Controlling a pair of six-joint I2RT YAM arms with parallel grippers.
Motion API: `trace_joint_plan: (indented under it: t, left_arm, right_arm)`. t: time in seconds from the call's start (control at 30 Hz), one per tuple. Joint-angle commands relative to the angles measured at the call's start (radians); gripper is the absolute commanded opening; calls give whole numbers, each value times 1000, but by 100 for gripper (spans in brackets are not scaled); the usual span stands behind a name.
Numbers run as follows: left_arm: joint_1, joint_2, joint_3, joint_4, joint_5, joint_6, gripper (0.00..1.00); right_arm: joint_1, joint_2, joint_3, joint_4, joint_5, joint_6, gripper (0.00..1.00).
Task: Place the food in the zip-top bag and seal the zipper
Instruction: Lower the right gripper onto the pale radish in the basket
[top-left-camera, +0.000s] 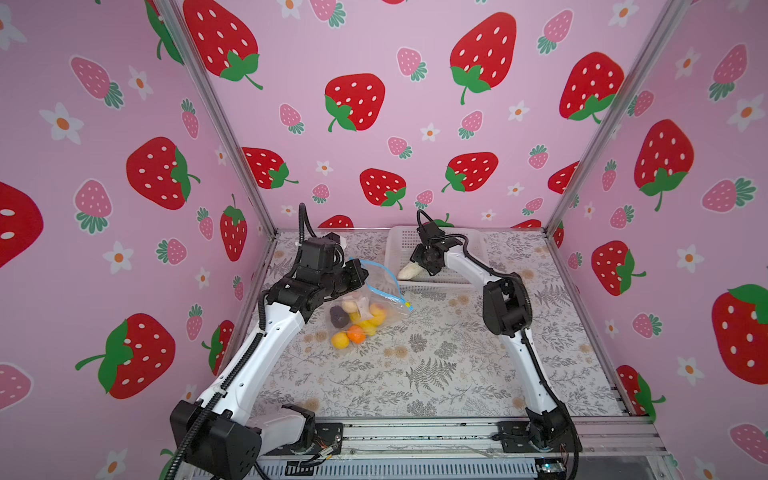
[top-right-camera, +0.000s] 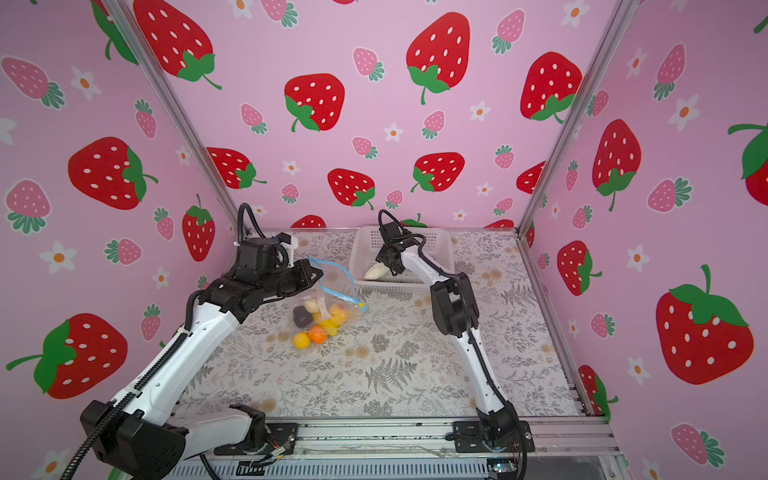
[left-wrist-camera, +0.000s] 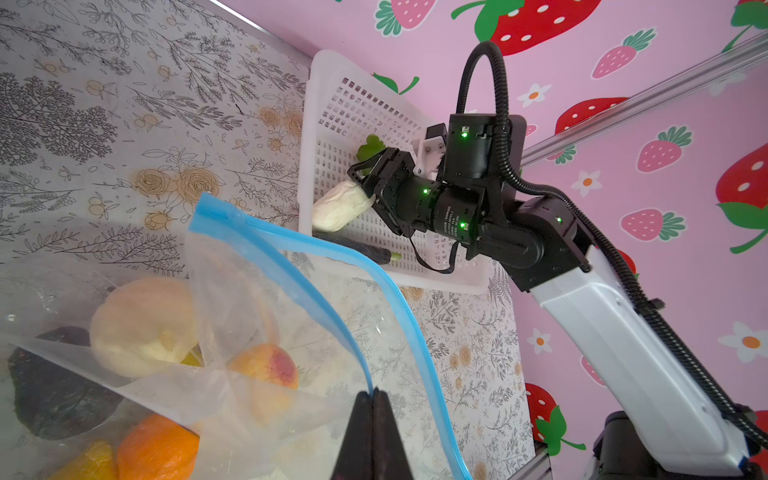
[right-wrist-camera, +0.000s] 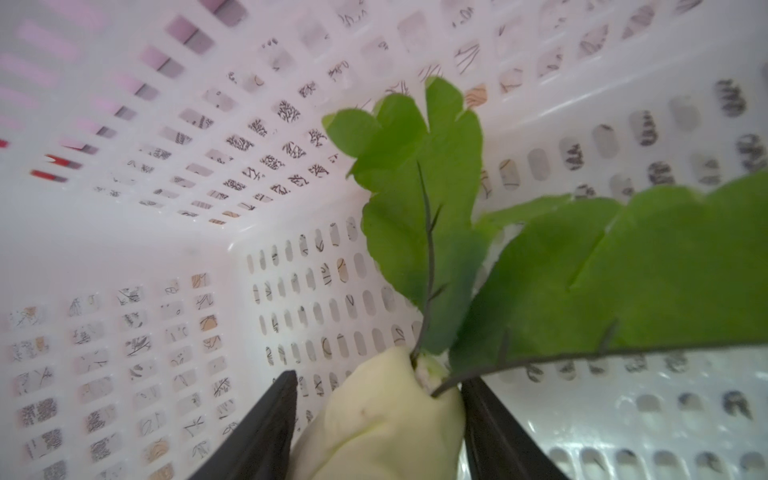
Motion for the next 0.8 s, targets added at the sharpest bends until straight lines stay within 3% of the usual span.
trace_joint_plan:
  t: [0.0, 0.27, 0.5, 0.6, 0.77]
  left_arm:
    - [9, -8, -4, 11, 8, -2, 0]
    - [13, -20, -7, 6, 5, 1, 0]
    - [28, -26, -31, 33, 23, -7, 0]
    - [36, -15, -31, 38, 38, -7, 0]
    - [42, -4, -30, 50, 51, -11, 0]
  right_arm:
    - [-2, 22, 14, -10, -26, 15, 63]
    - [-4, 8, 27, -52, -42, 11, 77]
    - [-7, 7, 55, -139, 28, -25, 78]
    - [-7, 4, 55, -157, 36, -35, 82]
    - [-6, 16, 55, -156, 18, -35, 81]
